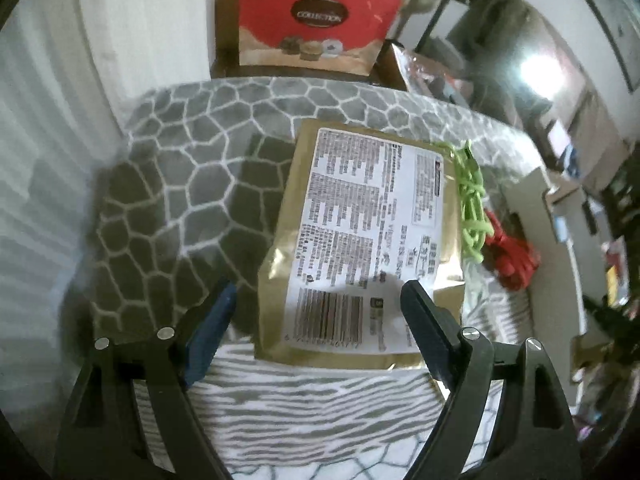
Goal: Organize objects
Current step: 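Grasp the gold printed packet on the cloth with the left tool, then carry the gold packet with the left tool into the box and release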
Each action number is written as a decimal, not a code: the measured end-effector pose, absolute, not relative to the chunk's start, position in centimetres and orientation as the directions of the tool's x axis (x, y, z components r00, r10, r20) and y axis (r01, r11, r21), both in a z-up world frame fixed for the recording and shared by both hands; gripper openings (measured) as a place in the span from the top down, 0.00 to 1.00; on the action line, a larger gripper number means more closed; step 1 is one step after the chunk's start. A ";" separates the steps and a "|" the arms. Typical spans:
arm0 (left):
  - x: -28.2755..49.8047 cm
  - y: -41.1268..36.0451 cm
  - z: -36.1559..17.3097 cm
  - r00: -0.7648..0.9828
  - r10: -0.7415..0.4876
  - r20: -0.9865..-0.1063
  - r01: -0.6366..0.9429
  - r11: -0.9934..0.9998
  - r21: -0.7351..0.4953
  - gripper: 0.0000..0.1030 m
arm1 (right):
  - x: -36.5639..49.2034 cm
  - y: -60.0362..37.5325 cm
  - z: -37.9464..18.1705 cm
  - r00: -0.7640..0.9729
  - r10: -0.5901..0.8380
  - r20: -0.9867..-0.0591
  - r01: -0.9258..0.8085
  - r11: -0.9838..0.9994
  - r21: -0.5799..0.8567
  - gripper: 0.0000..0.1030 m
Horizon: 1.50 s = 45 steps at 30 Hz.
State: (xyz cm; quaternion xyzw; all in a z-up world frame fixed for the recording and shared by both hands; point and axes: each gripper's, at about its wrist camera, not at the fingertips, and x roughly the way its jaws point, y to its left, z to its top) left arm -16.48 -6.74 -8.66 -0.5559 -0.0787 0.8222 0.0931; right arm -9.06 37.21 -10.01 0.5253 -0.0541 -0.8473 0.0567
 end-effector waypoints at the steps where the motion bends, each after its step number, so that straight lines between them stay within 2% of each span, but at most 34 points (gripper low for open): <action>1: -16.4 -6.9 -8.7 -0.368 0.253 -0.895 -0.063 -0.967 -0.248 0.22 | -9.0 37.3 -10.0 -0.441 -0.152 -0.884 0.039 -0.988 0.151 0.85; 3: -16.3 -7.3 -8.7 -0.378 0.293 -0.878 -0.060 -0.954 -0.293 0.50 | -9.0 37.3 -10.0 -0.442 -0.154 -0.884 0.038 -0.988 0.153 0.85; 4: -16.4 -7.5 -8.7 -0.381 0.298 -0.875 -0.048 -0.952 -0.303 0.54 | -9.0 37.3 -10.1 -0.441 -0.153 -0.884 0.039 -0.988 0.152 0.85; 6: -16.4 -8.1 -8.4 -0.397 0.294 -0.870 -0.025 -0.951 -0.309 0.71 | -9.1 37.3 -10.1 -0.440 -0.154 -0.885 0.038 -0.988 0.153 0.85; 9: -16.3 -9.3 -8.2 -0.405 0.319 -0.857 0.005 -0.936 -0.351 0.83 | -9.1 37.3 -10.1 -0.440 -0.151 -0.885 0.040 -0.988 0.149 0.85; 16: -15.9 -9.5 -6.5 -0.453 0.331 -0.828 -0.007 -0.930 -0.368 0.90 | -9.1 37.3 -10.1 -0.439 -0.152 -0.886 0.041 -0.988 0.150 0.85; 26: -15.0 -8.9 0.6 -0.559 0.373 -0.740 -0.088 -0.915 -0.395 0.96 | -9.2 37.5 -10.1 -0.439 -0.152 -0.886 0.041 -0.988 0.149 0.85; 36: -12.6 -3.2 6.7 -0.573 0.494 -0.654 -0.290 -0.869 -0.402 1.00 | -9.2 37.5 -10.1 -0.439 -0.152 -0.886 0.042 -0.988 0.149 0.85; 40: -12.0 -0.1 8.3 -0.562 0.514 -0.648 -0.361 -0.857 -0.367 1.00 | -9.2 37.6 -10.1 -0.439 -0.152 -0.885 0.042 -0.988 0.148 0.85; 45: -13.2 1.5 7.3 -0.532 0.450 -0.717 -0.349 -0.888 -0.299 1.00 | -9.2 37.6 -10.1 -0.440 -0.155 -0.885 0.042 -0.988 0.152 0.85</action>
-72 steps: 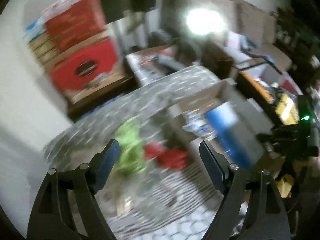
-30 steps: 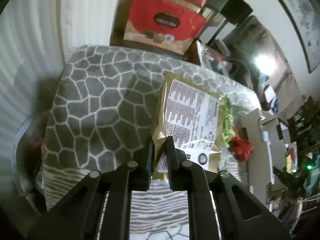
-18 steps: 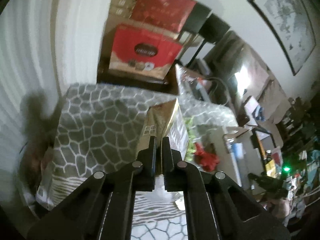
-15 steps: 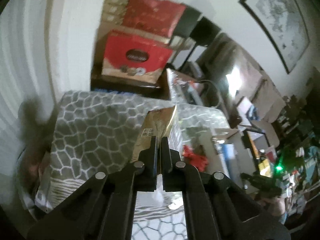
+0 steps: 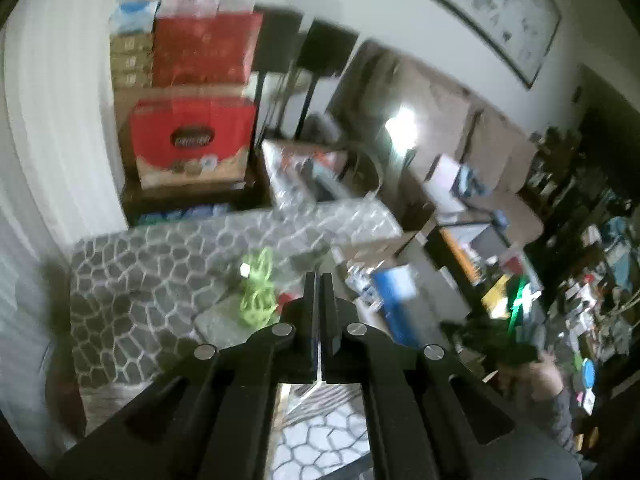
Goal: Organize objects
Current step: 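Carry the gold packet with the left tool into the box and release, then grasp the large gold printed bag on the cloth with the left tool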
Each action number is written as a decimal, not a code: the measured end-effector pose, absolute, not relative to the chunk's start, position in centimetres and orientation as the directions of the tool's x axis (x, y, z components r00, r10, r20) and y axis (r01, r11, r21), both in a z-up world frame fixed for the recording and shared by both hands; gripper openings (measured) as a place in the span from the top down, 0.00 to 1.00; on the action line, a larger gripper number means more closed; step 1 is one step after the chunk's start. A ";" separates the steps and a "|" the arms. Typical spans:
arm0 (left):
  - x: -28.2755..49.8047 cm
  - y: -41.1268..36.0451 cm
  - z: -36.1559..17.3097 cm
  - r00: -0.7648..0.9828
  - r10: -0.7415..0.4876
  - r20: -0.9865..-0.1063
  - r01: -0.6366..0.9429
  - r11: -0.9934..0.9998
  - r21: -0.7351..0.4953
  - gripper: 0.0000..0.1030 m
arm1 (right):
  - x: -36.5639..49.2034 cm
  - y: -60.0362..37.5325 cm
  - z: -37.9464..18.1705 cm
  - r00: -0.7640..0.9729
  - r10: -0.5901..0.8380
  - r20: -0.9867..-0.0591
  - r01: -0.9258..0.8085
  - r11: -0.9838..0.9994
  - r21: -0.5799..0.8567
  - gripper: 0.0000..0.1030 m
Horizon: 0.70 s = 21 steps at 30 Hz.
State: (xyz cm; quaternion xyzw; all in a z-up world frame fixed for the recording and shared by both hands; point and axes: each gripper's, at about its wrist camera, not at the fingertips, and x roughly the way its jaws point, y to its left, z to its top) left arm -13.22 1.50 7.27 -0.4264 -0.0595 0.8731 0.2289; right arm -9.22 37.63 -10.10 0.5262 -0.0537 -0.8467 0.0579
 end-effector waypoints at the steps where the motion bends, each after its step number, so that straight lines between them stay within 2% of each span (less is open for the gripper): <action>1: -13.4 1.2 6.6 -0.520 0.436 -0.735 -0.335 -0.895 -0.294 0.98 | -9.2 37.6 -10.1 -0.440 -0.156 -0.884 0.042 -0.987 0.153 0.85; 4: -13.4 0.2 4.2 -0.487 0.389 -0.782 -0.304 -0.915 -0.265 0.80 | -9.3 37.6 -10.2 -0.442 -0.162 -0.882 0.043 -0.986 0.159 0.85; 6: -13.2 -0.5 2.4 -0.444 0.389 -0.807 -0.302 -0.913 -0.274 0.62 | -9.3 37.6 -10.2 -0.443 -0.164 -0.882 0.043 -0.986 0.161 0.84; 8: -12.7 -0.8 0.8 -0.414 0.375 -0.829 -0.306 -0.916 -0.261 0.54 | -9.4 37.6 -10.2 -0.444 -0.164 -0.881 0.043 -0.986 0.162 0.84; 12: -11.0 -0.4 -1.9 -0.332 0.428 -0.840 -0.344 -0.885 -0.315 0.53 | -9.4 37.6 -10.3 -0.443 -0.163 -0.882 0.043 -0.986 0.160 0.84; 16: -9.1 1.1 -2.4 -0.272 0.500 -0.822 -0.388 -0.839 -0.382 0.55 | -9.3 37.6 -10.3 -0.442 -0.161 -0.883 0.044 -0.986 0.158 0.84; 21: -8.4 1.7 -1.0 -0.299 0.503 -0.811 -0.411 -0.835 -0.366 0.52 | -9.4 37.6 -10.3 -0.440 -0.160 -0.883 0.044 -0.987 0.156 0.83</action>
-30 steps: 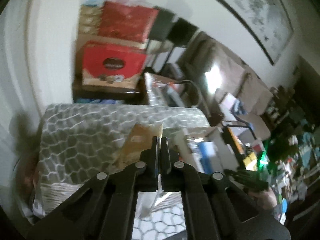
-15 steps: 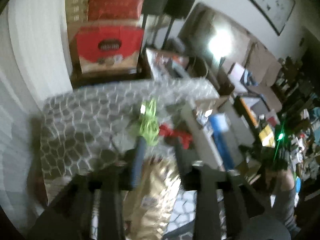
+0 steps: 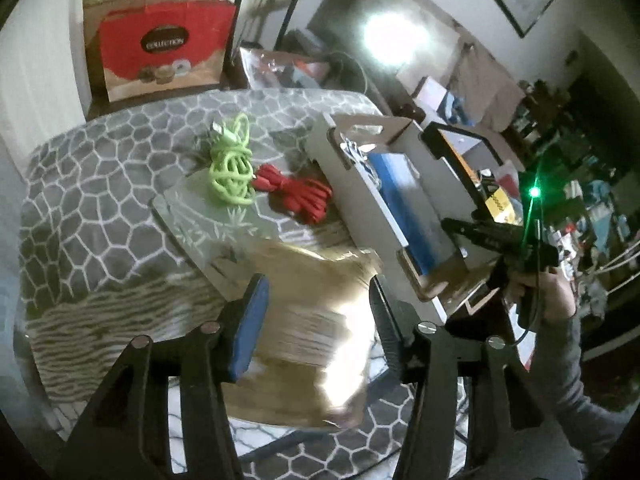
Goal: Organize objects
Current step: 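Grasp the large gold printed bag on the cloth with the left tool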
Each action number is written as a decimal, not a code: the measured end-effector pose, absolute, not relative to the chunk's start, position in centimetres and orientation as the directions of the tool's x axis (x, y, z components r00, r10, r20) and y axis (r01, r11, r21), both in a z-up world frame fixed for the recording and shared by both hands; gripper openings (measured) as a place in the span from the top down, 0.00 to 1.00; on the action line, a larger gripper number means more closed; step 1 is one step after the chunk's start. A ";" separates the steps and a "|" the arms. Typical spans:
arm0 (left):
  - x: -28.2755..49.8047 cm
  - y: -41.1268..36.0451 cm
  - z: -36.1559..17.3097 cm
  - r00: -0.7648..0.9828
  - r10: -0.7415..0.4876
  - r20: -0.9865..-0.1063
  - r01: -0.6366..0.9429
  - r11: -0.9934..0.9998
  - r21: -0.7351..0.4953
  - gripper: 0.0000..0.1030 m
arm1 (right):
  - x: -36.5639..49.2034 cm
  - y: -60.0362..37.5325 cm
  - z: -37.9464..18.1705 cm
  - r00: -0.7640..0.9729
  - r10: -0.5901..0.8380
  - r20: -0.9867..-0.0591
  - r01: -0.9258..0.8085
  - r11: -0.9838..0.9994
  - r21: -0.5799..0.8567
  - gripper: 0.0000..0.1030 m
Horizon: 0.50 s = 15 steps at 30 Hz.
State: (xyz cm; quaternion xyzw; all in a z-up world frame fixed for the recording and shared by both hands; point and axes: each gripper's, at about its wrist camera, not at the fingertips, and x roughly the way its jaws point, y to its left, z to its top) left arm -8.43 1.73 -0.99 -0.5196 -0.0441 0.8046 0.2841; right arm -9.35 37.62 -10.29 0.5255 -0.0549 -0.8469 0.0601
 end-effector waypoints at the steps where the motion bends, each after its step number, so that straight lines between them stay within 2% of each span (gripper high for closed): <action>1: -8.6 1.5 -1.0 -0.309 0.490 -0.815 -0.402 -0.844 -0.356 0.52 | -9.4 37.6 -10.3 -0.441 -0.160 -0.883 0.044 -0.987 0.156 0.83; 7: -9.2 1.9 -3.7 -0.278 0.401 -0.873 -0.385 -0.879 -0.281 0.49 | -9.3 37.7 -10.3 -0.442 -0.162 -0.882 0.044 -0.986 0.160 0.83; 11: -8.3 3.4 -5.5 -0.292 0.304 -0.907 -0.425 -0.891 -0.162 0.49 | -9.4 37.7 -10.3 -0.442 -0.161 -0.882 0.045 -0.987 0.157 0.83; 15: -7.8 4.4 -6.3 -0.268 0.301 -0.915 -0.452 -0.878 -0.157 0.49 | -9.4 37.7 -10.3 -0.442 -0.166 -0.882 0.043 -0.986 0.164 0.83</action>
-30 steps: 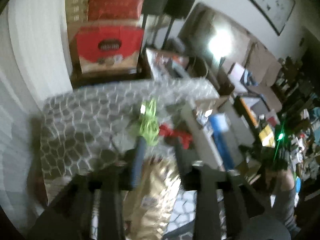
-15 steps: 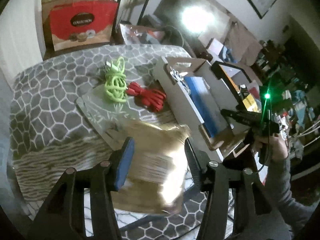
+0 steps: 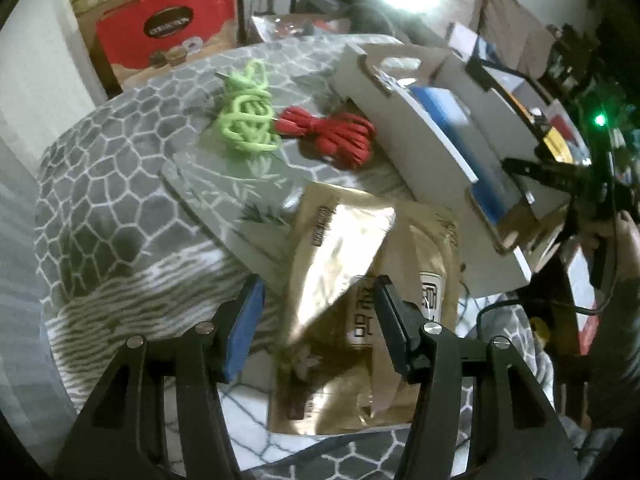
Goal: Organize objects
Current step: 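Grasp the large gold printed bag on the cloth with the left tool, then carry the large gold bag with the left tool into the box and release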
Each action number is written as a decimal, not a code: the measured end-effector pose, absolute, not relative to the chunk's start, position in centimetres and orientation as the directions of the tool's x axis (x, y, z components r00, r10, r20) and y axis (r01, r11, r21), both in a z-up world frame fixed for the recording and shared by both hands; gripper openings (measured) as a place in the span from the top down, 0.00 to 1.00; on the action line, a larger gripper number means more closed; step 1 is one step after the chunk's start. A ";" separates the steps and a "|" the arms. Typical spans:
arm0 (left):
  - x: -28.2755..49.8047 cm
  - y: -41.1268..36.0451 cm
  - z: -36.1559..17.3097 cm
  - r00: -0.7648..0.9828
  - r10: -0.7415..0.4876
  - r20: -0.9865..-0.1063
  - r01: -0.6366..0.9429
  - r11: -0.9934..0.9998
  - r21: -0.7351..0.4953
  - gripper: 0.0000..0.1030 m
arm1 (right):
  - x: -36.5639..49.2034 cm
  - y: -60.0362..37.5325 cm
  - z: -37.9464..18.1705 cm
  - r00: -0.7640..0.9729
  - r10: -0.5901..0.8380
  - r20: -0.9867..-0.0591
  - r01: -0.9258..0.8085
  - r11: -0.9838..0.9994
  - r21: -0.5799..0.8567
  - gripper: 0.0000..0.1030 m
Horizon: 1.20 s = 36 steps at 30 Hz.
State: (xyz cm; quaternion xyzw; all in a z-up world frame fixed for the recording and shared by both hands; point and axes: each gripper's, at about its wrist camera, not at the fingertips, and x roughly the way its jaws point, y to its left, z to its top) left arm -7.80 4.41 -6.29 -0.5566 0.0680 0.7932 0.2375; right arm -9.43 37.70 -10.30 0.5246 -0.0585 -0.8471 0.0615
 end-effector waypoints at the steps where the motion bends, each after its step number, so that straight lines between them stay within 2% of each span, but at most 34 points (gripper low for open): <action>1: -7.7 4.6 -6.3 -0.268 0.299 -0.916 -0.458 -0.876 -0.152 0.49 | -9.4 37.7 -10.3 -0.442 -0.164 -0.882 0.043 -0.986 0.162 0.83; 13: -7.1 6.0 -6.7 -0.292 0.252 -0.922 -0.483 -0.872 -0.085 0.49 | -9.3 37.8 -10.3 -0.443 -0.163 -0.882 0.044 -0.986 0.160 0.82; 15: -7.2 5.7 -6.6 -0.297 0.276 -0.914 -0.481 -0.870 -0.107 0.68 | -9.4 37.8 -10.3 -0.443 -0.164 -0.881 0.043 -0.986 0.162 0.82; 17: -7.4 5.4 -6.3 -0.305 0.289 -0.907 -0.476 -0.872 -0.117 0.77 | -9.3 37.7 -10.3 -0.443 -0.163 -0.882 0.044 -0.986 0.161 0.82; 21: -7.2 4.9 -5.4 -0.327 0.315 -0.891 -0.485 -0.865 -0.129 0.84 | -9.3 37.8 -10.4 -0.443 -0.163 -0.882 0.043 -0.986 0.161 0.82; 25: -7.3 4.3 -3.8 -0.337 0.355 -0.872 -0.477 -0.863 -0.166 0.85 | -9.3 37.7 -10.3 -0.444 -0.165 -0.881 0.043 -0.986 0.163 0.82; 30: -8.7 3.4 -0.5 -0.337 0.464 -0.819 -0.434 -0.849 -0.302 0.85 | -9.3 37.7 -10.3 -0.444 -0.168 -0.880 0.043 -0.985 0.166 0.82; 36: -10.8 6.0 1.7 -0.349 0.505 -0.789 -0.367 -0.848 -0.381 0.85 | -9.1 37.6 -10.3 -0.447 -0.172 -0.878 0.038 -0.984 0.174 0.82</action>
